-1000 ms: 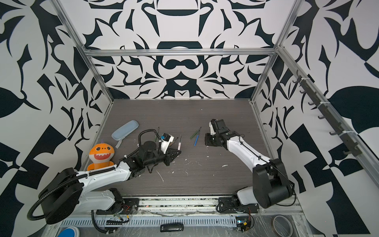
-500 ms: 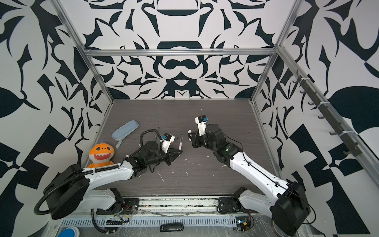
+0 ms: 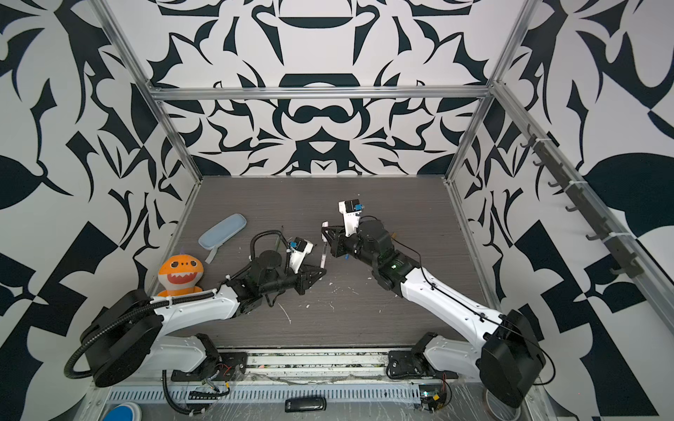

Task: Insert pens into pen caps
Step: Put on the pen cap to the pen.

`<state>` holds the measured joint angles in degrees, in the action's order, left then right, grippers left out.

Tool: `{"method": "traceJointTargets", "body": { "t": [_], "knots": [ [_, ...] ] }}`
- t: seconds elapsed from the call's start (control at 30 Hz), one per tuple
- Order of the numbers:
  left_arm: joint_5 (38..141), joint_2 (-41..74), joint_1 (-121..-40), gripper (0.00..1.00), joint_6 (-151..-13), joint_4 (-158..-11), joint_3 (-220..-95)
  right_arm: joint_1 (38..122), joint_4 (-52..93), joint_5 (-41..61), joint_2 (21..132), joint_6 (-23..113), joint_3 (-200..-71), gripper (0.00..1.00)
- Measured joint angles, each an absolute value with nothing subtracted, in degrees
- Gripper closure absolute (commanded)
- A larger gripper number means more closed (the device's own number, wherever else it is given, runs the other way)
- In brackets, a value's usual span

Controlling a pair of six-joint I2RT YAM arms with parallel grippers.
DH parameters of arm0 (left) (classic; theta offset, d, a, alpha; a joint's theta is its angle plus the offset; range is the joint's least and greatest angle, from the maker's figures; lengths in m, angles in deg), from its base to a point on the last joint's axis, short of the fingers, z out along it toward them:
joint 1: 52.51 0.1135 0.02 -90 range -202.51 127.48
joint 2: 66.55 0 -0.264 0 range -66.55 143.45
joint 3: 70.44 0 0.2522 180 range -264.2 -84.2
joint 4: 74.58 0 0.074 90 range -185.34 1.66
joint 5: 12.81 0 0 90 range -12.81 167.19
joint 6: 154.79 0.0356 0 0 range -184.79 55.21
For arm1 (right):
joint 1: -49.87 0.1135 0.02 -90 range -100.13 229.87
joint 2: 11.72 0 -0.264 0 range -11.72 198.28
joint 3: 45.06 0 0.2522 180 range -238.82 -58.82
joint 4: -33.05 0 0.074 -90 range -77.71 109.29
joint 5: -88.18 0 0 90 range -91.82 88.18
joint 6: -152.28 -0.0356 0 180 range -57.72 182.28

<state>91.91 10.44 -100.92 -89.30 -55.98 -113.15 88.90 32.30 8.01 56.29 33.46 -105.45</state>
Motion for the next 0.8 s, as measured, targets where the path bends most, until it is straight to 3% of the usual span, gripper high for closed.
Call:
{"method": "traceJointTargets", "body": {
  "t": [0.8],
  "knots": [
    [92.7, 10.3, -100.9, 0.98, -89.4, -55.9, -113.2, 89.0, 35.5, 4.1, 57.2, 32.4, -102.6, 0.88]
  ]
}}
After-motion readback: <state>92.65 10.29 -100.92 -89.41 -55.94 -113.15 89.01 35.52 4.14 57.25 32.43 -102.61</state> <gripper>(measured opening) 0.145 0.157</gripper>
